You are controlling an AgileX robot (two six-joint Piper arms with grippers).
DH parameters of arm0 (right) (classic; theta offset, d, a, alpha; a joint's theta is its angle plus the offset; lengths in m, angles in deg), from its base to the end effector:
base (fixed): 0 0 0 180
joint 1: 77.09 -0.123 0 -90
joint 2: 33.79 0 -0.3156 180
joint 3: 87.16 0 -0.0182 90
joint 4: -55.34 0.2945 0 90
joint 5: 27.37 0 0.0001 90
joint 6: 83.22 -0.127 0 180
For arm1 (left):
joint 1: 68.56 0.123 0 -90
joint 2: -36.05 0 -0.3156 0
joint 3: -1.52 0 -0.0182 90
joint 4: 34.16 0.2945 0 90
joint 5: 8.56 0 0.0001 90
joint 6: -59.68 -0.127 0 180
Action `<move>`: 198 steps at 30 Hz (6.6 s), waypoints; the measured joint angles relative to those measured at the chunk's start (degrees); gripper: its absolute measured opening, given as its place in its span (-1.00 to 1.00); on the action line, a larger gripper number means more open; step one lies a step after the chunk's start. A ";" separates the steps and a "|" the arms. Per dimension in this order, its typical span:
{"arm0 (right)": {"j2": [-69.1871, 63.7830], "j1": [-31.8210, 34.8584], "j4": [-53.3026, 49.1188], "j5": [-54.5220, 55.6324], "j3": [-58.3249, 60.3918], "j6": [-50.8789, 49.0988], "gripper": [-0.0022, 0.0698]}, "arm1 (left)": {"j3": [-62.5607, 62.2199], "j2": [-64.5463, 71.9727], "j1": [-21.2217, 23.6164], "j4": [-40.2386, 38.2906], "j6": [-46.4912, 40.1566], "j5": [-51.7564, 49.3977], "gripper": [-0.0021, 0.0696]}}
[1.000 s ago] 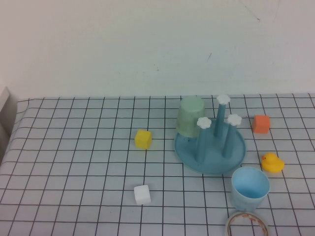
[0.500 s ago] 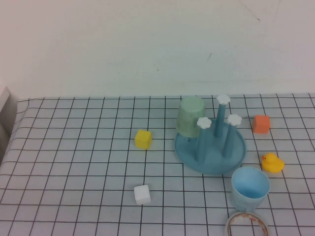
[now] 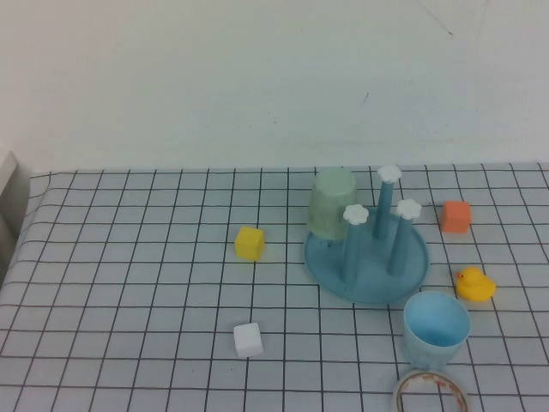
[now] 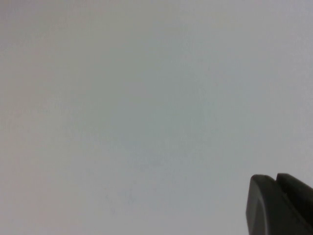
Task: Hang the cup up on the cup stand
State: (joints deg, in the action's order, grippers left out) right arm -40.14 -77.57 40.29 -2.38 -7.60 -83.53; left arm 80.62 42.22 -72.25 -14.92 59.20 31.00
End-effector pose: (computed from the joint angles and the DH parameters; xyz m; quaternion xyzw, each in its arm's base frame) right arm 0.0898 0.0147 0.2569 -0.1086 0.5024 -0.0684 0.8551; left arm 0.0677 -0.0311 0.2835 0.1620 0.3773 0.0519 0.9103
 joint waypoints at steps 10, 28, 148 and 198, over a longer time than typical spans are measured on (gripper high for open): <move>0.00 0.00 7.69 -11.54 -9.25 12.18 -0.94 | -12.55 0.12 0.00 -0.06 16.54 -25.04 -0.95; -37.55 0.00 16.51 -49.64 -29.77 20.70 -0.94 | -30.80 28.72 0.00 -16.07 20.37 -68.61 -0.95; -77.94 -56.16 113.90 -30.62 -64.13 154.55 -0.86 | -33.24 39.89 0.00 -113.14 -18.71 -77.80 0.99; -85.66 -55.52 114.68 -13.98 -69.06 169.96 -0.88 | -33.36 39.99 0.50 -116.19 -8.03 -69.63 0.99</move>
State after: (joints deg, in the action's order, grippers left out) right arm -125.81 -133.09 154.97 -16.36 -76.67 86.43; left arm 47.26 82.21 -71.75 -131.11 51.17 -38.63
